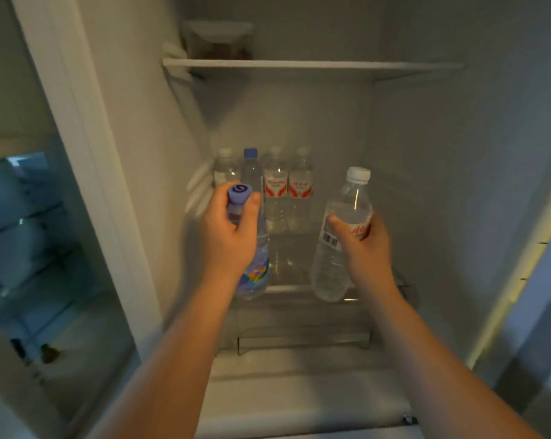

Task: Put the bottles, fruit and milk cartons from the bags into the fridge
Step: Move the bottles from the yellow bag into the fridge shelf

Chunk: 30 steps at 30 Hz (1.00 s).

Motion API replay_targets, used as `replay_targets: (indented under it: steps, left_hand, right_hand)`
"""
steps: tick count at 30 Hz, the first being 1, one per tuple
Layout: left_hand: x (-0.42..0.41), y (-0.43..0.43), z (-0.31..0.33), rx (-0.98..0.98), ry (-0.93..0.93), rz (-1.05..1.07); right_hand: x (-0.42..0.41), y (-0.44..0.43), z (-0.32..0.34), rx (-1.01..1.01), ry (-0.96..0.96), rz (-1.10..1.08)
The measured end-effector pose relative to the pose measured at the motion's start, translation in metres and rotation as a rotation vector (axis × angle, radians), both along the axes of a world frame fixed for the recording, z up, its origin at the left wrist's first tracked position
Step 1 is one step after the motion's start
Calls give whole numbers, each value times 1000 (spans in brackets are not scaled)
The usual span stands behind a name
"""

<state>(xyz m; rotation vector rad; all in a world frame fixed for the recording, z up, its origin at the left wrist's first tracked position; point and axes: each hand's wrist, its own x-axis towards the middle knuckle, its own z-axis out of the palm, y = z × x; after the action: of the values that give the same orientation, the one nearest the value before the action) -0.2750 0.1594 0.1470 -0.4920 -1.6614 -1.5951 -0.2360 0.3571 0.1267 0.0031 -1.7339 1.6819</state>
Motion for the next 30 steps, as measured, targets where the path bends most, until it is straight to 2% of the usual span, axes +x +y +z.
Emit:
replay_targets:
  steps: [10,17,20,22,23,26,30]
  left_hand:
    - [-47,11,-16,36,-103,35]
    - [-51,7,-31,-47,-228,-33]
    - [-44,2,-48,-127,-237,-22]
    - [-39,-3,-64,-144,-311,-59]
    - [-37,-6,-74,-167,-350,-34]
    - [-29,-13,-103,-329,-449,226]
    - [-26,-10,-109,-273,-493,264]
  right_hand:
    - [-67,20,-1,81,-117,-6]
    - [-62,31,-41,102,-163,114]
    - [-62,39,-62,169,-213,146]
    - [-63,43,-69,207,-251,179]
    - [-65,45,-71,216,-270,195]
    - [-71,51,-72,256,-339,241]
    - [-79,53,-73,220,-375,218]
